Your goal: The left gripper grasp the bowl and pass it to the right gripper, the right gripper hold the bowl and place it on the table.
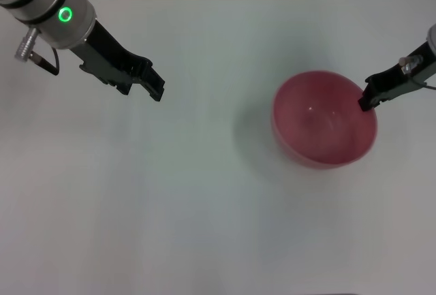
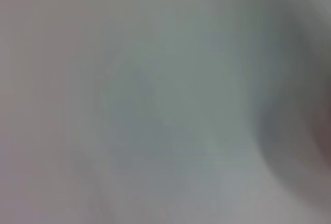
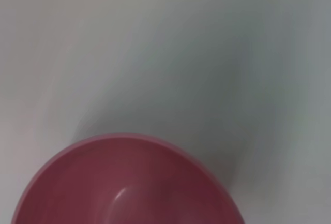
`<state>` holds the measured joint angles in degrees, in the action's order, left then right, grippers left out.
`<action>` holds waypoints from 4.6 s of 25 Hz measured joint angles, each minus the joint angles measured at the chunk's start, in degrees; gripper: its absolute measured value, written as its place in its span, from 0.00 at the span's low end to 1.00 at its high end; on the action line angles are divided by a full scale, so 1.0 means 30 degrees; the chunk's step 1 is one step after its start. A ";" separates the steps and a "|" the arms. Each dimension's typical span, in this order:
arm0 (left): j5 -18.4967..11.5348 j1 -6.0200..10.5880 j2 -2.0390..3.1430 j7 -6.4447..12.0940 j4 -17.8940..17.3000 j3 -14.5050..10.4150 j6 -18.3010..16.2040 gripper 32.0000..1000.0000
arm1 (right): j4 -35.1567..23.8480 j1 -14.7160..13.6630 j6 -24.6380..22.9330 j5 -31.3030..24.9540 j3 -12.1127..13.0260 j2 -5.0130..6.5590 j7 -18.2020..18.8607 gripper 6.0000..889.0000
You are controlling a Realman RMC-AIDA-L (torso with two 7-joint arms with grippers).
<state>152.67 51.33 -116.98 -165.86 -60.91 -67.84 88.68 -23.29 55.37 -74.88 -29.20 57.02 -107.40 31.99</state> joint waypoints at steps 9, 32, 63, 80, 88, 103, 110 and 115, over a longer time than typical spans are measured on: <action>0.0000 0.0000 -0.0008 0.0036 0.0002 -0.0005 -0.0085 0.62 | 0.0000 -0.0185 0.0604 0.0401 0.0181 -0.0061 0.0001 0.03; 0.0000 0.0000 -0.0029 0.0063 0.0324 -0.0004 -0.0298 0.62 | 0.0703 -0.0235 0.1630 0.0536 0.0181 -0.0233 0.0235 0.03; 0.0000 -0.0009 -0.0059 0.0111 0.0489 -0.0027 -0.0351 0.62 | 0.0615 -0.0265 0.1819 0.0619 0.0061 -0.0320 0.0235 0.23; 0.0000 -0.0031 -0.0059 0.0120 0.0500 -0.0033 -0.0351 0.62 | 0.0554 -0.0265 0.1875 0.0434 0.0004 -0.0320 0.0467 0.82; 0.0000 -0.0051 -0.0053 0.0120 0.0500 -0.0033 -0.0351 0.62 | 0.0554 -0.0265 0.1993 0.0362 -0.0110 -0.0320 0.0726 0.99; 0.0000 -0.0443 0.0000 0.0120 0.0498 -0.0031 -0.0441 0.62 | -0.0084 -0.0265 0.1511 0.0359 -0.0744 -0.0321 0.1000 0.99; 0.0434 -0.0585 0.0001 0.0120 0.0497 0.0013 -0.0448 0.62 | -0.1905 -0.0336 -0.0357 0.0359 -0.1915 -0.0320 0.1000 0.98; 0.0489 -0.0967 -0.0010 0.0410 0.0344 -0.0015 -0.0956 0.62 | -0.2994 -0.0354 -0.1647 0.0360 -0.2395 -0.0319 0.1024 0.98</action>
<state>154.13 48.43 -117.01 -164.63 -59.88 -67.88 85.81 -32.27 54.31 -79.82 -28.12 49.84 -108.36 35.06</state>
